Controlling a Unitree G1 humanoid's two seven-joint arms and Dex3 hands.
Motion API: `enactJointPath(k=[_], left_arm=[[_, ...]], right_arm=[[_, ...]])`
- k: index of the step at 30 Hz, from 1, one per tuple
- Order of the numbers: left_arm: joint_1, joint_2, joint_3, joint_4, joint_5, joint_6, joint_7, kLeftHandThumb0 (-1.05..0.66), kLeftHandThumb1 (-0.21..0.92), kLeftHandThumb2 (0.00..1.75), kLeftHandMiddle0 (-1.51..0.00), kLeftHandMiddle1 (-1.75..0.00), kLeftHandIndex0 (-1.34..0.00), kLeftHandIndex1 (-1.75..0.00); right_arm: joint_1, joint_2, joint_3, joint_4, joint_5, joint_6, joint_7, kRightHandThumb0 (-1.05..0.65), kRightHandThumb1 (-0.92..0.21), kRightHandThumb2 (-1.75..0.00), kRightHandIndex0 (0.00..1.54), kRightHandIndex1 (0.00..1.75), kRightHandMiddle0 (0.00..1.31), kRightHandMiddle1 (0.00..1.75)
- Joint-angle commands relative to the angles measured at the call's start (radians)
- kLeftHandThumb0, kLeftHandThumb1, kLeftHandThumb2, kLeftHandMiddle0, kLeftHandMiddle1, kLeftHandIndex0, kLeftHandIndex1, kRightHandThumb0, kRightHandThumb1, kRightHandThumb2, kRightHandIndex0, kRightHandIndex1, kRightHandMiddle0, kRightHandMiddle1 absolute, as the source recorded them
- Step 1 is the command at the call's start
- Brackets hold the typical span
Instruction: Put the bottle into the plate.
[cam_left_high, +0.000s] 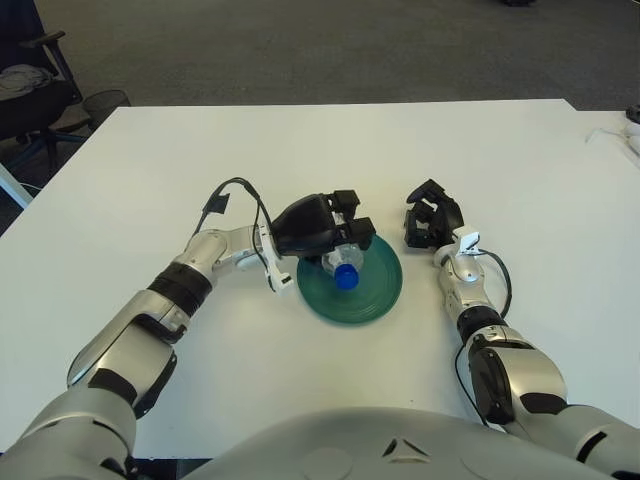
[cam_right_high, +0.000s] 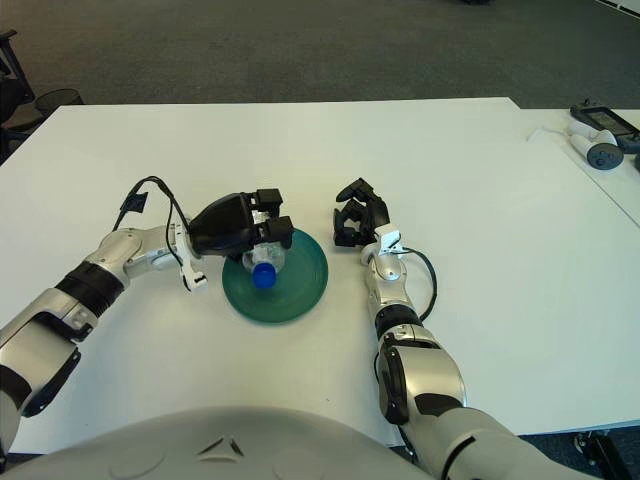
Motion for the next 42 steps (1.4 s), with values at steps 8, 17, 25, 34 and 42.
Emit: enactJointPath(k=[8,17,25,34,42], left_arm=[[-0.031,0.004,-0.032,0.039,0.034,-0.007,0.09,0.0,0.24,1.39,-0.65,-1.74,-0.49,-1.68],[-0.061,0.009,-0.061,0.072,0.022,-0.044,0.031,-0.21,0.73,0.75,-0.31,-1.74,-0.31,-1.64],[-0.099,0.03,-0.097,0.089,0.082,-0.055,0.069,-0.81,0.91,0.88,-0.07,-0.71,-0.03,-0.91],[-0.101,0.064,-0.099,0.035,0.139,-0.042,0.132,-0.97,0.92,1.01,-0.01,-0.17,0.0,-0.25],[-0.13,0.076,-0.124,0.038,0.196,-0.029,0.2,-1.02,0.92,1.04,0.0,-0.01,0.0,-0.07]], right_arm=[[0.24,0.063,0.009,0.203,0.003,0.202,0.021,-0.01,-0.21,-1.39,0.7,1.75,0.56,1.56],[0.238,0.072,0.007,0.203,0.004,0.196,0.004,-0.01,-0.2,-1.4,0.72,1.75,0.57,1.54],[0.241,0.065,0.011,0.214,-0.002,0.212,0.016,-0.01,-0.24,-1.4,0.57,1.75,0.54,1.72],[0.242,0.068,-0.004,0.206,0.023,0.208,0.079,-0.01,-0.16,-1.5,0.61,1.75,0.61,1.74],[0.241,0.072,-0.005,0.199,0.016,0.204,0.075,-0.01,-0.13,-1.52,0.63,1.75,0.63,1.73]])
